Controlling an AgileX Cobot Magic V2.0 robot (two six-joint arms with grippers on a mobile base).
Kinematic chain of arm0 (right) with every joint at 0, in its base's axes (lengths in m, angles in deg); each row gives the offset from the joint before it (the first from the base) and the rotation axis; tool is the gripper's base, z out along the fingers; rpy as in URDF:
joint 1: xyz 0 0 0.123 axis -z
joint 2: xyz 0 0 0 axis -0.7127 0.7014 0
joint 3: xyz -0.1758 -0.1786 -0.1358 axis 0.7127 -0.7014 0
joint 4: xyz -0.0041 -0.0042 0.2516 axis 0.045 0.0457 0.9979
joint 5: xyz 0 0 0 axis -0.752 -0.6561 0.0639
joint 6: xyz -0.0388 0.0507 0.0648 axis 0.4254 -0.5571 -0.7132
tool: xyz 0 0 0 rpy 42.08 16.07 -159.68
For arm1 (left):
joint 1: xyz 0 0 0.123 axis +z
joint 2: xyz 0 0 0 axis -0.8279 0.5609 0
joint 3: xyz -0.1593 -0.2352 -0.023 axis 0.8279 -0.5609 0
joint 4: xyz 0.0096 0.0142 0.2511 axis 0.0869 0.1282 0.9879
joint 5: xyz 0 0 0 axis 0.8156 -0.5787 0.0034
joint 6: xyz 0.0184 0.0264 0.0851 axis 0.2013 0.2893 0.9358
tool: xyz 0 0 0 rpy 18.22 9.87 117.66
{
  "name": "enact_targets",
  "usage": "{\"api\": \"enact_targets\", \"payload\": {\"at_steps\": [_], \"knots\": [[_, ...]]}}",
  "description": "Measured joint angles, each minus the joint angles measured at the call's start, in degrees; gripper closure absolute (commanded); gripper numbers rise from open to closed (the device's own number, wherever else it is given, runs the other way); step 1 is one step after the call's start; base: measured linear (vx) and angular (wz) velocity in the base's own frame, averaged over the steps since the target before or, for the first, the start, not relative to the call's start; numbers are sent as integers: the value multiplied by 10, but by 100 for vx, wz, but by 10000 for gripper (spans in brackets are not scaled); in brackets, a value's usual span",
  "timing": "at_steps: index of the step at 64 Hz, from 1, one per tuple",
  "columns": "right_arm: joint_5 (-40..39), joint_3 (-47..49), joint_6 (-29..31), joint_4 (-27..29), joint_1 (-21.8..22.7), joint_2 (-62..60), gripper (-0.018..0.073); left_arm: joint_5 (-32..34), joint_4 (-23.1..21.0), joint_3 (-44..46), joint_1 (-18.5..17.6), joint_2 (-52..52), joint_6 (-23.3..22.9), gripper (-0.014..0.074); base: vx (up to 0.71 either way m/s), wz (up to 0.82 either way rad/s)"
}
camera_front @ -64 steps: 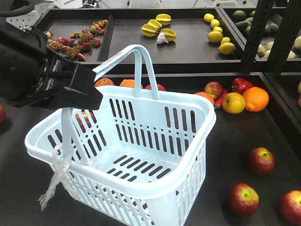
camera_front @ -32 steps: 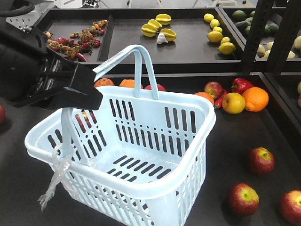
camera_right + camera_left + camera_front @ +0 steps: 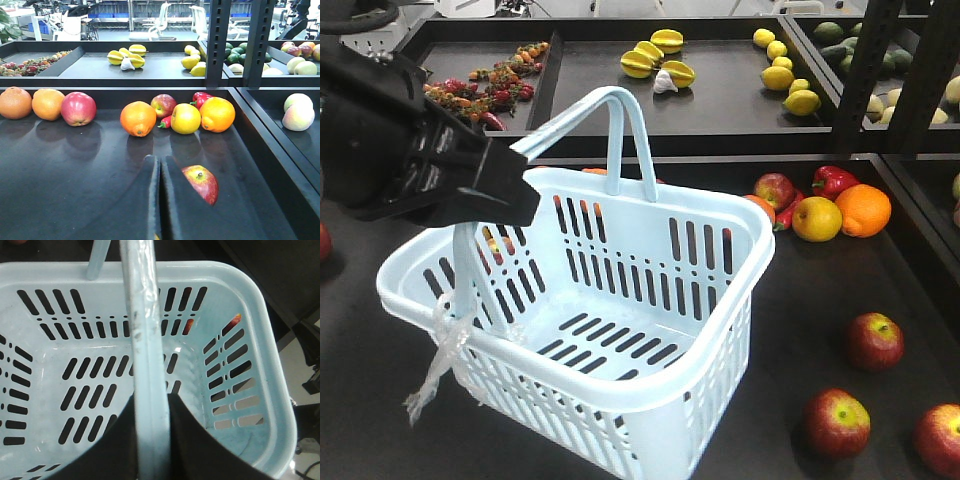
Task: Pick three apples into basket with both arms
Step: 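Lower the light-blue basket onto the table with the left gripper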
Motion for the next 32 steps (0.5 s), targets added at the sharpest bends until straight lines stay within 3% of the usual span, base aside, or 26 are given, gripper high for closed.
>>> {"api": "enact_targets", "payload": {"at_steps": [9, 23, 32], "knots": [[0, 0, 0, 0, 0, 0, 564, 13, 4, 0, 0, 16, 106, 604, 0, 0], [0, 0, 0, 0, 0, 0, 564, 97, 9, 0, 0, 59, 334, 604, 0, 0], [0, 0, 0, 0, 0, 0, 564, 144, 21, 0, 0, 110, 414, 604, 0, 0]]}}
